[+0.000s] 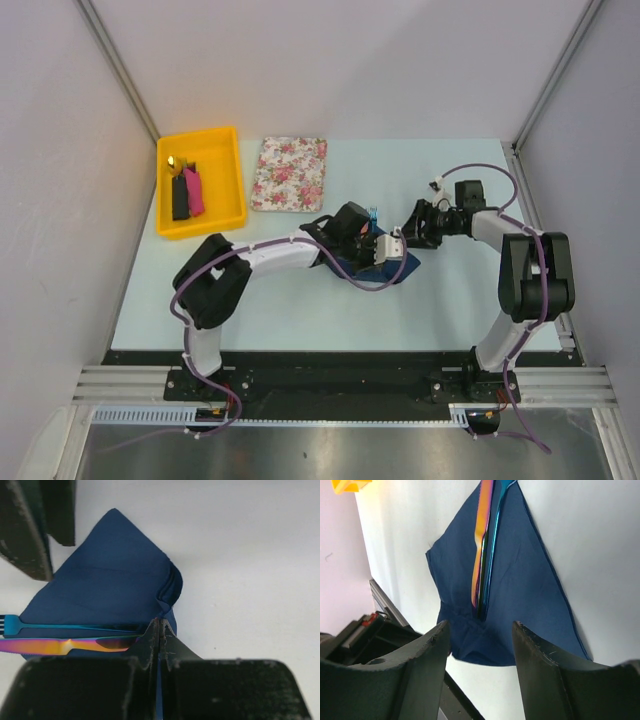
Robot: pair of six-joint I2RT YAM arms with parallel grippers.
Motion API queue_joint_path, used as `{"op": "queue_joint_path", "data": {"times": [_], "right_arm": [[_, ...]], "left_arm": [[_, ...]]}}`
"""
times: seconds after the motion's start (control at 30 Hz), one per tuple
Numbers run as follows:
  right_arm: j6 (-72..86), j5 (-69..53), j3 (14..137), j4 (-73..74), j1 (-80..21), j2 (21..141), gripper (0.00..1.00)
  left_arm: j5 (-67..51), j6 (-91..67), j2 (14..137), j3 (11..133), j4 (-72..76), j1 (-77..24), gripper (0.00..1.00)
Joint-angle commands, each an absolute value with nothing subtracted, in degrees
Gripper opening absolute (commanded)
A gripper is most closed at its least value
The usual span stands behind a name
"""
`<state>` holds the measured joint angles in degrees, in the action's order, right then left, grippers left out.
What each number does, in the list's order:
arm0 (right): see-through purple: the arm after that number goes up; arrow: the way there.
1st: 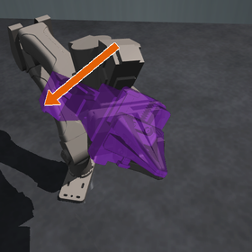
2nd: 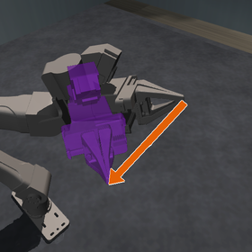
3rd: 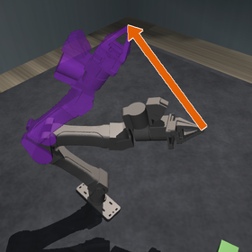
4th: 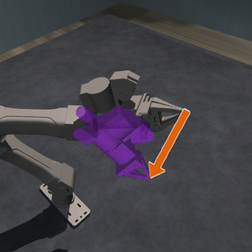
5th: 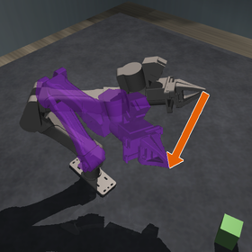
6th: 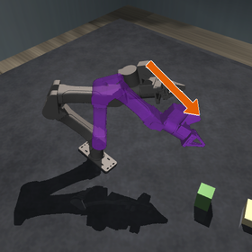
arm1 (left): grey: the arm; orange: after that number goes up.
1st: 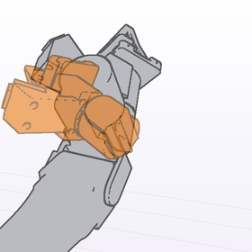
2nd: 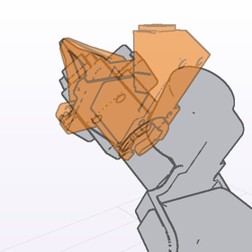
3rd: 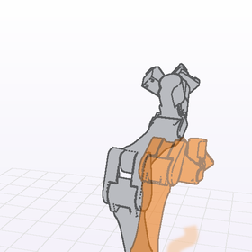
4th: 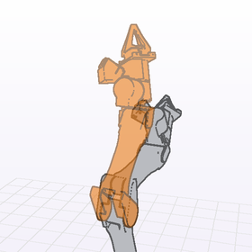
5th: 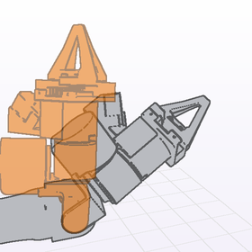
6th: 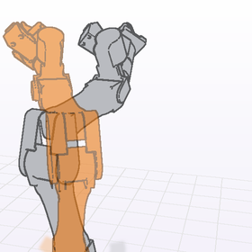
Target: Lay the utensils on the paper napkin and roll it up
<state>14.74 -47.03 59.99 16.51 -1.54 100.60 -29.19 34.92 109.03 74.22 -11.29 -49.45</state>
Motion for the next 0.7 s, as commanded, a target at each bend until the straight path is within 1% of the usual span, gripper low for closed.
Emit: {"op": "queue_joint_path", "data": {"times": [0.0,0.17,0.27,0.3,0.37,0.53,0.67], "right_arm": [[14.2,-48.3,59.5,17.9,-1.0,97.3,0.57],[15.8,-50.3,56.6,17.8,-1.1,95.5,0.55],[17.0,-51.4,54.6,17.8,-1.7,95.1,0.51],[17.4,-51.9,54.1,17.8,-2.1,95.1,0.48],[18.4,-52.8,52.7,17.9,-2.6,95.4,0.45],[20.2,-53.6,50.7,17.0,-4.1,95.7,0.43],[21.3,-53.6,50.2,16.0,-5.0,95.9,0.39]], "left_arm": [[-31.2,34.9,111.3,78.1,-12.7,-48.2,0.01],[-30.5,35.3,113.7,80.7,-12.3,-46.8,0.01],[-30.2,35.0,115.4,82.3,-12.2,-46.3,0.01],[-30.0,34.9,115.6,82.5,-12.1,-46.1,0.01],[-29.8,34.7,116.3,82.8,-11.5,-46.0,0.02],[-29.0,34.5,117.3,83.4,-10.1,-45.5,0.02],[-28.4,34.2,118.3,84.0,-9.9,-44.9,0.02]]}}
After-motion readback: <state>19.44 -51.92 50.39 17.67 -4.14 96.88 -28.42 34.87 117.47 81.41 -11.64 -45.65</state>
